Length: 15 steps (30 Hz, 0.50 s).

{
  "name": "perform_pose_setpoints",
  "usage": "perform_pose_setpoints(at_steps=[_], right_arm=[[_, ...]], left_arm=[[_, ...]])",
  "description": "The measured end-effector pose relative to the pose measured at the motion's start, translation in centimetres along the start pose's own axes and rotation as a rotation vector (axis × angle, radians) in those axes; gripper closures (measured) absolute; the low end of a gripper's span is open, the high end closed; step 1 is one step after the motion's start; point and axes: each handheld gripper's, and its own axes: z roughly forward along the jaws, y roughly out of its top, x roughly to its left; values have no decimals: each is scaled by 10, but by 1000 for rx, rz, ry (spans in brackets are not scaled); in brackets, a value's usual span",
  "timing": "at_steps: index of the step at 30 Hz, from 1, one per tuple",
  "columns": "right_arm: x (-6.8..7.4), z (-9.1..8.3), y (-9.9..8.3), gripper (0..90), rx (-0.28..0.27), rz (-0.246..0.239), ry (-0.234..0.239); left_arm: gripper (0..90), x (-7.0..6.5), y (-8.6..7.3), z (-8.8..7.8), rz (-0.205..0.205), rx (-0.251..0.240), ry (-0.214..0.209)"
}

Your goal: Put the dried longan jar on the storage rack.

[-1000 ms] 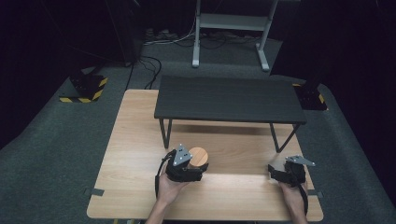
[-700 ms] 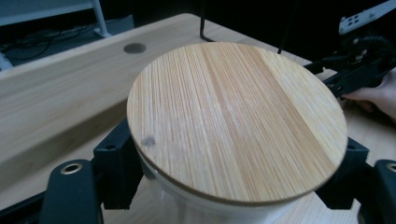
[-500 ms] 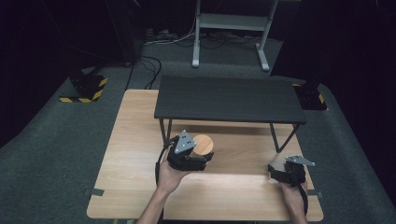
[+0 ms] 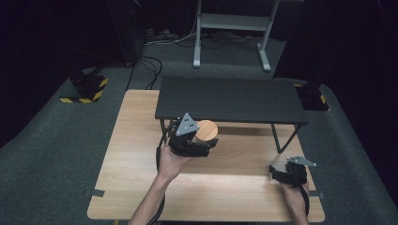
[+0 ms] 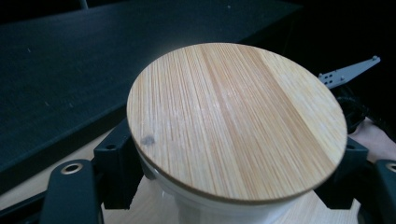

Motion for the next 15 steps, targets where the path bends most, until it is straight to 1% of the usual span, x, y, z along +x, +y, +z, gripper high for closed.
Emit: perform_pose_setpoints(at_steps=[3, 6, 11, 15], right_arm=[[0, 0, 0, 152, 1, -2, -1], [0, 0, 0, 152, 0, -1, 0], [1, 0, 0, 151, 2, -3, -2], [0, 0, 0, 151, 0, -1, 0]], left_arm=[[247, 3, 9, -2, 3, -2, -1], [247, 6, 17, -3, -10, -7, -2], [247, 10, 29, -2, -8, -5, 6], [248, 16, 39, 0, -16, -9, 11]])
